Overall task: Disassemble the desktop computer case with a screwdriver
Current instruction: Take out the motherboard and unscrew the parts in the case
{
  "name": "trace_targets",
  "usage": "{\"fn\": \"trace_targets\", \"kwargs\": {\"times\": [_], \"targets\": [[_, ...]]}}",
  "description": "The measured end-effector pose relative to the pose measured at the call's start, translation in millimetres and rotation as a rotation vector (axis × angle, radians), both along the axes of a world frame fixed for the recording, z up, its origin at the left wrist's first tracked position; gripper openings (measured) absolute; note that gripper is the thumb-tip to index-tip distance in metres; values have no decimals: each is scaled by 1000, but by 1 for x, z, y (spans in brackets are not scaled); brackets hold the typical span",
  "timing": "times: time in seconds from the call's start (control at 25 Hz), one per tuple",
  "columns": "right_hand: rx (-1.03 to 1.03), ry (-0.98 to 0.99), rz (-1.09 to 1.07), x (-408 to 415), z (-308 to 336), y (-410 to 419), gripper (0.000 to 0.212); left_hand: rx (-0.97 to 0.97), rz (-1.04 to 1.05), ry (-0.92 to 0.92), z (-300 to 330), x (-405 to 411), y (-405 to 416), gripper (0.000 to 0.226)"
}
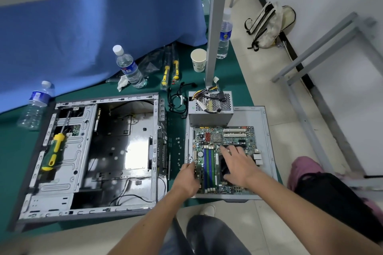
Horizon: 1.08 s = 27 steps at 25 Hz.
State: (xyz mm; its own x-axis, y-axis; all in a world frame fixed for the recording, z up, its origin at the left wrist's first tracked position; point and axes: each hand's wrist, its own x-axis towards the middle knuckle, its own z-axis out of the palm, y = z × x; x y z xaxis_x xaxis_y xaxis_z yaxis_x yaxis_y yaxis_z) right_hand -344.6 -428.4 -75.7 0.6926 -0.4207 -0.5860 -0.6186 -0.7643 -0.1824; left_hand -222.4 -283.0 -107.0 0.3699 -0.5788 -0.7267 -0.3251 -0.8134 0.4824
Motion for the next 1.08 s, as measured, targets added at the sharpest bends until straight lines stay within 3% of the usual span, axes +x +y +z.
{"fn": "trace_targets", "kwargs": {"times": [0.08, 0.2, 0.36, 0.52, 0.76, 0.92, 1.08], "targets": [[40, -57, -47, 7, 14, 7, 84, -61, -88, -80, 19, 7, 2, 62], [285, -147, -149, 25, 39, 25, 63, -227, -182, -191, 51, 20, 14, 47], [382, -322, -189, 67, 68, 59, 58, -420, -69, -364, 84, 59, 51, 36], [272, -350, -97, 101, 73, 99, 72, -406, 169, -477, 97, 114, 96, 37], [180, -240, -107, 139, 56, 143, 86, -155, 290, -772, 100, 214, 160, 52], [-116, -189, -68, 160, 50, 156, 65, 53, 272, -779, 88, 265, 202, 51], [-206, -91, -91, 187, 61, 159, 37, -59, 179, -658, 80, 295, 215, 33]]}}
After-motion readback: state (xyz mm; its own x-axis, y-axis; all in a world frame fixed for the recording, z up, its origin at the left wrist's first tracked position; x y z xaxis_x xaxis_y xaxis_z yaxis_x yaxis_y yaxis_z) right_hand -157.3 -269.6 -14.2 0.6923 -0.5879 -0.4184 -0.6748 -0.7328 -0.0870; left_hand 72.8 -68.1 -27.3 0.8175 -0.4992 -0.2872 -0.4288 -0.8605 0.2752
